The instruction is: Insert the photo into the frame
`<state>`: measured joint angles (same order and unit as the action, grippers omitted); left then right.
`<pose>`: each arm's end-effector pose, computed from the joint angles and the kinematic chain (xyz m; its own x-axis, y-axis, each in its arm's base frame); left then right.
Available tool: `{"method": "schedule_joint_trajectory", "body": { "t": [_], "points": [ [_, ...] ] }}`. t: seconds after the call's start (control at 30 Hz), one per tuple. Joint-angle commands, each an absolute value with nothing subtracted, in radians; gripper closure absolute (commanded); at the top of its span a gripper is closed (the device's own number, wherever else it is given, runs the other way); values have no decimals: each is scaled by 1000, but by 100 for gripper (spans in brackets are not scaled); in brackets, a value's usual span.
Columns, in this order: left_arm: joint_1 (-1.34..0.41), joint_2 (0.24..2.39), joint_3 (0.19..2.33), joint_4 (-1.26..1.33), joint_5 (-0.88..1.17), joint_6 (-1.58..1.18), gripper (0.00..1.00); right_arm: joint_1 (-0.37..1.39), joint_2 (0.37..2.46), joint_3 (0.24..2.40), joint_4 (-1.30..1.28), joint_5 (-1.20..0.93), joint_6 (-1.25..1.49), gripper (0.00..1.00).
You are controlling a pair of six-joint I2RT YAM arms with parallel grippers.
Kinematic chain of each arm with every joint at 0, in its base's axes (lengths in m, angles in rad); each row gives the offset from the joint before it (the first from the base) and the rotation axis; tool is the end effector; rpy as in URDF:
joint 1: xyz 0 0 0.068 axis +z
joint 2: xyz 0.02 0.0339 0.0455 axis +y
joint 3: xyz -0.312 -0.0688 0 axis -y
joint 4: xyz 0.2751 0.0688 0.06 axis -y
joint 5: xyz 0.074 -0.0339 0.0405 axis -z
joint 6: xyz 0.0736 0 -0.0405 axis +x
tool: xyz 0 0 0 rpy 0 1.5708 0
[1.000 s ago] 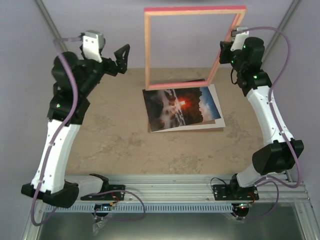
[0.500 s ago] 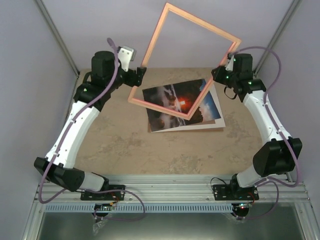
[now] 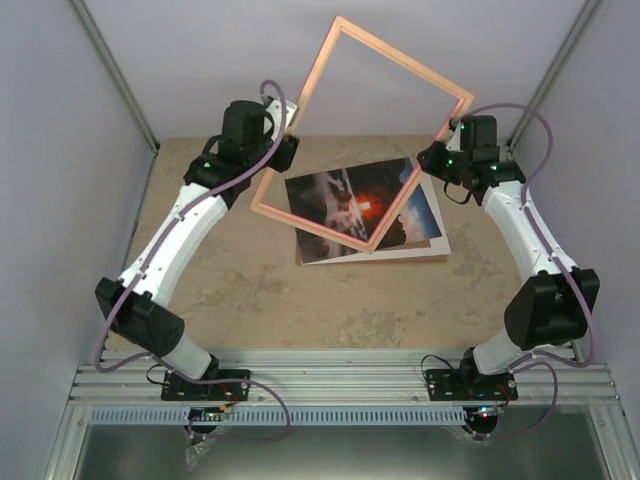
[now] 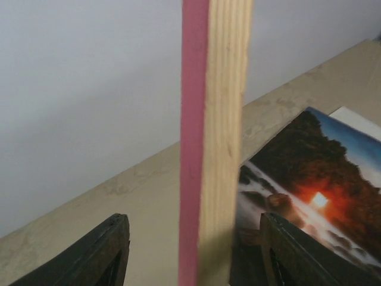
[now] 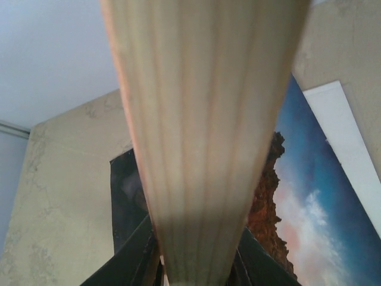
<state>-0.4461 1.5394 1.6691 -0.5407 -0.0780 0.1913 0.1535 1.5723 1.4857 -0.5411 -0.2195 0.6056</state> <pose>0.3727 -0.1719 0.4615 -0.2843 0.3461 -0.8941 0.4276 0.8805 0.2049 0.4104 0.0797 0.3758 -0.6613 0.4599 -0.5926 0.0645 0.8220 0.5659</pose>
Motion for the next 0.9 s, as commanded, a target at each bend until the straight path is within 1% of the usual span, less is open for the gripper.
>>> {"method": "schedule_joint_trajectory", "body": {
  "t": [0.0, 0.07, 0.13, 0.2, 0.27, 0.3, 0.37, 0.43, 0.5, 0.57, 0.63, 0.73, 0.87],
  "points": [
    [-458, 1583, 1737, -526, -156, 255, 40, 153, 1562, 1463, -508, -267, 656, 99],
    [-460, 1607, 1751, -534, -166, 265, 43, 156, 1564, 1453, -508, -265, 657, 100],
    [-461, 1634, 1770, -551, -170, 275, 48, 160, 1566, 1446, -508, -266, 659, 99],
    [-463, 1660, 1791, -574, -173, 275, 57, 165, 1570, 1441, -504, -274, 660, 100],
    [-463, 1681, 1806, -594, -174, 264, 70, 169, 1574, 1430, -485, -296, 653, 99],
    [-463, 1685, 1805, -600, -177, 249, 78, 168, 1576, 1426, -472, -316, 646, 95],
    [-460, 1685, 1792, -619, -185, 207, 90, 169, 1578, 1427, -453, -337, 628, 66],
    [-443, 1673, 1758, -631, -173, 173, 100, 170, 1577, 1434, -430, -348, 591, 46],
    [-406, 1654, 1706, -632, -158, 130, 100, 174, 1568, 1451, -392, -375, 521, 28],
    [-342, 1653, 1688, -657, -116, 74, 100, 179, 1554, 1462, -365, -391, 466, 14],
    [-262, 1658, 1681, -690, -73, 22, 100, 179, 1539, 1463, -336, -445, 405, 4],
    [-146, 1638, 1628, -713, -46, 15, 100, 179, 1524, 1455, -315, -491, 322, 2],
    [27, 1593, 1501, -703, -36, 97, 100, 170, 1517, 1447, -329, -517, 270, 2]
  ]
}}
